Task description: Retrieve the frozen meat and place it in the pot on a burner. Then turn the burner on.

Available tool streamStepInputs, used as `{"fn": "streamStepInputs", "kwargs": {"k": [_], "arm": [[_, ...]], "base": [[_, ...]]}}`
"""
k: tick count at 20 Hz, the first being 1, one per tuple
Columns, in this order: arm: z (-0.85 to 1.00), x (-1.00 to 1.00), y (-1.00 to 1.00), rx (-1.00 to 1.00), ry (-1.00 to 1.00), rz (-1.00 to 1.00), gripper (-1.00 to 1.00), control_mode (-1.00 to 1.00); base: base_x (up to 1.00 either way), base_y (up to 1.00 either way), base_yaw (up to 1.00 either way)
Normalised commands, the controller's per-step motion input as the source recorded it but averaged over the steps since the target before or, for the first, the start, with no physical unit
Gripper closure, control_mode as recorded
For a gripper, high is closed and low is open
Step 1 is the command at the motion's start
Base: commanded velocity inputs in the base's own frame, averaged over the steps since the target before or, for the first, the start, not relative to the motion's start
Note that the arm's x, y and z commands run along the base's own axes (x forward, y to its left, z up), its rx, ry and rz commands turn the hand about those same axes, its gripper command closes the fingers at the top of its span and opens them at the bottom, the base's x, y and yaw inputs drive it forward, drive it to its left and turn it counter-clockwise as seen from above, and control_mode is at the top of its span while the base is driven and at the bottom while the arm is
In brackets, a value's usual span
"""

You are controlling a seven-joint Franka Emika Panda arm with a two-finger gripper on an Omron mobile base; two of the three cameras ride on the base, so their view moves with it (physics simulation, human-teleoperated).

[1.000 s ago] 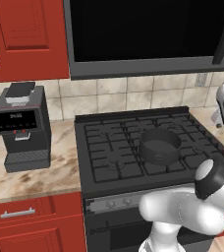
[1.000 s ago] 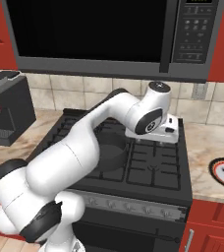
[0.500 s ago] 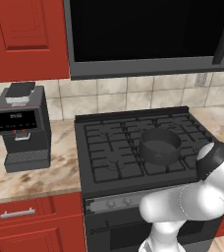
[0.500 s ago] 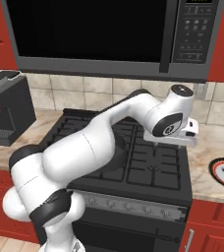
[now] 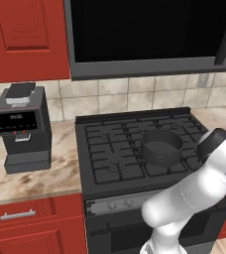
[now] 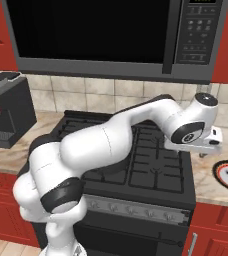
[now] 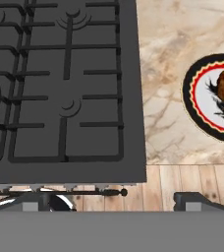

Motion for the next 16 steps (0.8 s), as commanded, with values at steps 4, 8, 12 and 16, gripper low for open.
{"fn": "streamStepInputs", "kwargs": {"k": [4,8,12,16], "arm": [[0.00,0.04,-0.37,0.00,0.00,0.00,-1.00,-1.00],[0.00,0.00,-0.29,0.00,0.00,0.00,-1.00,-1.00],[-0.06,0.00,-0.14,0.00,0.00,0.00,-1.00,-1.00],[-0.22,0.12,-0.33,0.00,0.00,0.00,-1.00,-1.00]], "base": [[0.00,0.00,0.00],[0.00,0.00,0.00],[0.00,0.00,0.00],[0.00,0.00,0.00]]}}
